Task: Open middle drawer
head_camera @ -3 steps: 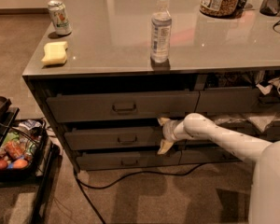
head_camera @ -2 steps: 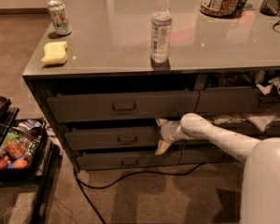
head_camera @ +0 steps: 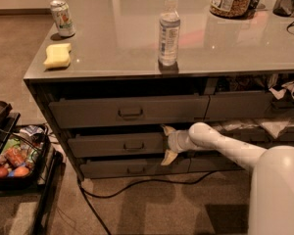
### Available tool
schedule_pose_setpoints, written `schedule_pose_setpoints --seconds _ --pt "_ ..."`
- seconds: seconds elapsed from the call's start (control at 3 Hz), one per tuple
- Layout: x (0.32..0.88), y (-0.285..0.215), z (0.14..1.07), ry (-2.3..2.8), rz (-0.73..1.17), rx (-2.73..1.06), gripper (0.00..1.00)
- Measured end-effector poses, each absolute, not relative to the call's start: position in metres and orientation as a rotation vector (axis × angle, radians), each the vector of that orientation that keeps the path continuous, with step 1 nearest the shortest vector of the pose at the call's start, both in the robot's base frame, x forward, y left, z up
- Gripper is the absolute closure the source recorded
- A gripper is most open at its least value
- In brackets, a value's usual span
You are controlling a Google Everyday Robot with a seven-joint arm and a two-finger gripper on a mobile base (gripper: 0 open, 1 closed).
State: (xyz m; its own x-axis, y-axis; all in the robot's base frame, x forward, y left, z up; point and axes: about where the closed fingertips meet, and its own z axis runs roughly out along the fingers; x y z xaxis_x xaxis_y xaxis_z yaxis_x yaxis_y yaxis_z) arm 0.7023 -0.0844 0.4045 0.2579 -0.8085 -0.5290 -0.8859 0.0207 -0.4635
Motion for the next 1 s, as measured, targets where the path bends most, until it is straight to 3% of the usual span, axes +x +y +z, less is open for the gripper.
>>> schedule_pose_setpoints --seconds 0.67,1.0 --pt "0.7286 -0.0861 0.3974 1.557 0.122 -1.762 0.0" --pt "0.7286 -0.0861 0.3974 1.557 0.122 -1.762 0.18"
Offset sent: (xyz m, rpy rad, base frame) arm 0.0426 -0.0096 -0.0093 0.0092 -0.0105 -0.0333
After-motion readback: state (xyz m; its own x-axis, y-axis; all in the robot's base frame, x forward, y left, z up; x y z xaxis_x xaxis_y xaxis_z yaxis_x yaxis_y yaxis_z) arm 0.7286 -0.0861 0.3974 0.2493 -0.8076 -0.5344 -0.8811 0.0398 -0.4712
